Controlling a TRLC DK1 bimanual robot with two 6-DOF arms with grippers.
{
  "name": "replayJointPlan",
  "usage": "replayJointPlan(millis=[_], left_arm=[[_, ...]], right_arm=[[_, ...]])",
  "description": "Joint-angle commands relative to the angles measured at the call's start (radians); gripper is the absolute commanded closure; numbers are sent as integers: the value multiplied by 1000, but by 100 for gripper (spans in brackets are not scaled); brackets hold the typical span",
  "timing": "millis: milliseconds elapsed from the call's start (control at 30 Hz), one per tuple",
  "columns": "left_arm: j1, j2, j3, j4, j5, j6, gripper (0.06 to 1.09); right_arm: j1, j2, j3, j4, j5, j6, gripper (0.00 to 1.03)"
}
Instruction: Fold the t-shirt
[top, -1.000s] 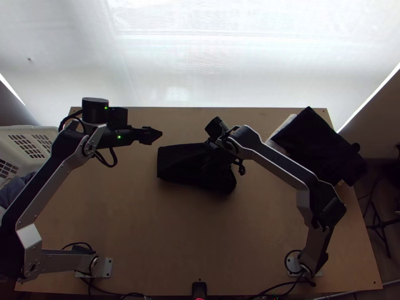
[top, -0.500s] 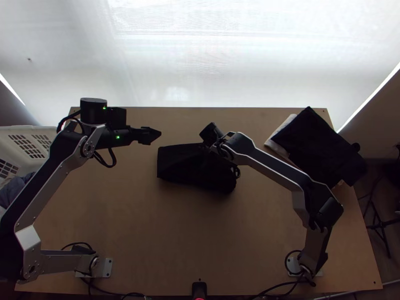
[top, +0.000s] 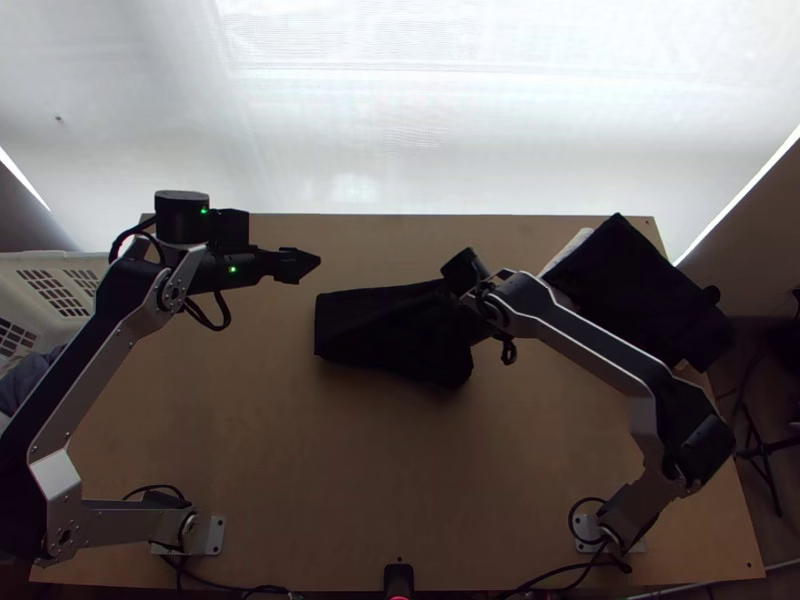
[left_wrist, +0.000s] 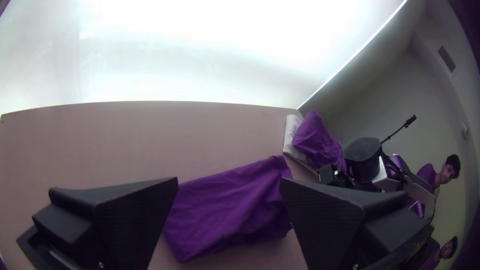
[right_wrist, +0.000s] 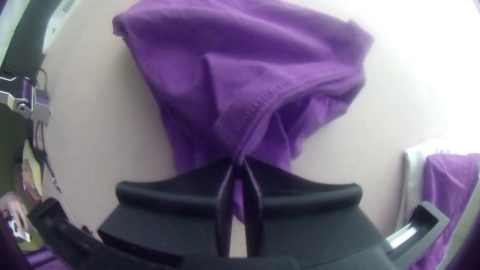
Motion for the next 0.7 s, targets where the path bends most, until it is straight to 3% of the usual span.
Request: replayJointPlan(millis=[0,333,400,500,600,667], left_arm=[[-11,13,2,15,0,-2,10],[-41,47,11,35,0,-4,10],[-44,47,10,34,0,-7,10],[-44,44,6,3,0,-8,10],[-41,29,-4,-25,0,-4,10],[-35,22,-18,-34,-2,-2,10]], right_arm=[[-53,-100,-116,0,-3,16,100],[-133,-117,-233,40,-55,34,99],[-147,-117,-239,43,-55,32,78],[-167,-153,-227,29,-52,31,31],[-176,-220,-196,0,-21,25,13],[-175,-258,-155,-28,23,17,9]])
